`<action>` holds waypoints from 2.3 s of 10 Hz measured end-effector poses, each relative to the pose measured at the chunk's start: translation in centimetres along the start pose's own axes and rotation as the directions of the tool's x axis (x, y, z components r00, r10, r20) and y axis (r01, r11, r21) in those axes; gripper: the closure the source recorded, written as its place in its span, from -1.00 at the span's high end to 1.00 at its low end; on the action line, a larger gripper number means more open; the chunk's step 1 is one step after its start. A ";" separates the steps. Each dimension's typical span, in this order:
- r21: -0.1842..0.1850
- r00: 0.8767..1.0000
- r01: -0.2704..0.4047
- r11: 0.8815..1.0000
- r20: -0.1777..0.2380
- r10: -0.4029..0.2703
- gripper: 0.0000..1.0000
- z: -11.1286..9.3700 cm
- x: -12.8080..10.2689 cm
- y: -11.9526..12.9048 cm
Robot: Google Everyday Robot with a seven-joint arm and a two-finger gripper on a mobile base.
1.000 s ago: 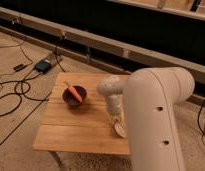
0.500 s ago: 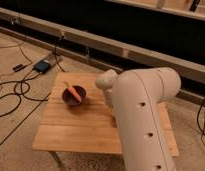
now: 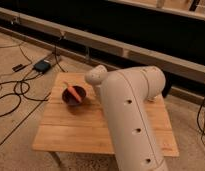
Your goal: Wipe the white sponge on the table
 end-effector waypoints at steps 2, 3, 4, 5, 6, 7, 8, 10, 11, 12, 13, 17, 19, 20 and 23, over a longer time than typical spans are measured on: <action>-0.049 0.999 0.043 0.998 0.021 -0.042 -1.00 -1.4 0.4 3.0; -0.071 0.998 0.057 0.996 0.025 -0.055 -1.00 -2.0 0.7 4.1; -0.100 0.997 0.074 0.992 0.027 -0.072 -1.00 -2.6 1.6 5.4; -0.121 0.996 0.085 0.989 0.024 -0.083 -1.00 -3.0 2.5 6.3; -0.139 0.996 0.086 0.987 0.014 -0.085 -1.00 -3.0 3.6 6.8; -0.159 0.997 0.081 0.984 0.000 -0.082 -1.00 -2.7 4.8 7.2; -0.171 0.996 0.079 0.982 -0.025 -0.084 -1.00 -2.3 6.4 7.4; -0.184 0.995 0.074 0.980 -0.054 -0.085 -1.00 -1.9 8.4 7.3; -0.185 0.994 0.071 0.980 -0.067 -0.085 -1.00 -1.8 9.5 6.7; -0.182 0.995 0.066 0.981 -0.065 -0.079 -1.00 -2.1 9.9 6.1; -0.169 0.996 0.061 0.984 -0.054 -0.071 -1.00 -2.5 10.1 5.0; -0.086 0.999 0.026 0.996 -0.020 -0.028 -1.00 -3.0 10.6 0.6; -0.003 1.000 -0.017 1.000 0.003 0.017 -1.00 -2.6 10.2 -3.0; 0.048 0.999 -0.034 0.998 0.018 0.033 -1.00 -2.3 9.8 -5.0; 0.147 0.996 -0.087 0.985 0.046 0.081 -1.00 -0.6 8.5 -8.7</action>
